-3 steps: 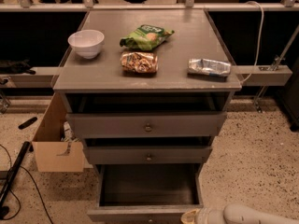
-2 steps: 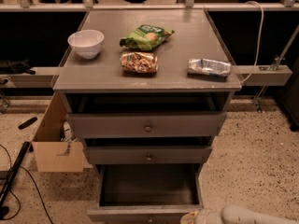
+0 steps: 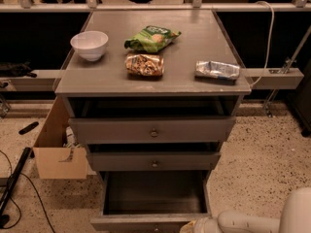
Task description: Close bottom drawer
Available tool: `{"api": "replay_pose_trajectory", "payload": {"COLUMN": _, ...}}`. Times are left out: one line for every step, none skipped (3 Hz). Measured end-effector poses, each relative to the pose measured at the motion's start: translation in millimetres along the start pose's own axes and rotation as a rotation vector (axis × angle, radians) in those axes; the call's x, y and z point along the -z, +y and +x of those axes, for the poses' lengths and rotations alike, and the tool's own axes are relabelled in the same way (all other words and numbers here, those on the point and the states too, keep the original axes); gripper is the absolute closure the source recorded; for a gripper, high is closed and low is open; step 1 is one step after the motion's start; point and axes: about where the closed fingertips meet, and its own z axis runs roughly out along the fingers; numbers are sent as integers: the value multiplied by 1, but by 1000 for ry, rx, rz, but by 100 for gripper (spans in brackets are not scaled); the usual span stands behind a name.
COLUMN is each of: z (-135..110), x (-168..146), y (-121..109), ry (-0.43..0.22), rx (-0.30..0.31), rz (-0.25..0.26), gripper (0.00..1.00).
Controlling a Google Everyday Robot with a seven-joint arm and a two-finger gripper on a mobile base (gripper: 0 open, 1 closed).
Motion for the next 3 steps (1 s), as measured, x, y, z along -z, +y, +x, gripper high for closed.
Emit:
{"api": "replay_pose_trajectory", "payload": {"z": -1, "x": 0, "y": 2, "ry": -3, "rx": -2, "rz": -5, "gripper": 74}}
{"api": "replay_pose_trajectory", "payload": {"z": 0, "x": 4, "y": 17, "ry": -25, "rx": -48, "rz": -37, "gripper": 43}}
{"api": "replay_pose_trajectory", "payload": {"z": -2, "x": -10, "y": -11, "ry": -23, "rx": -90, "rz": -38, "gripper": 19}}
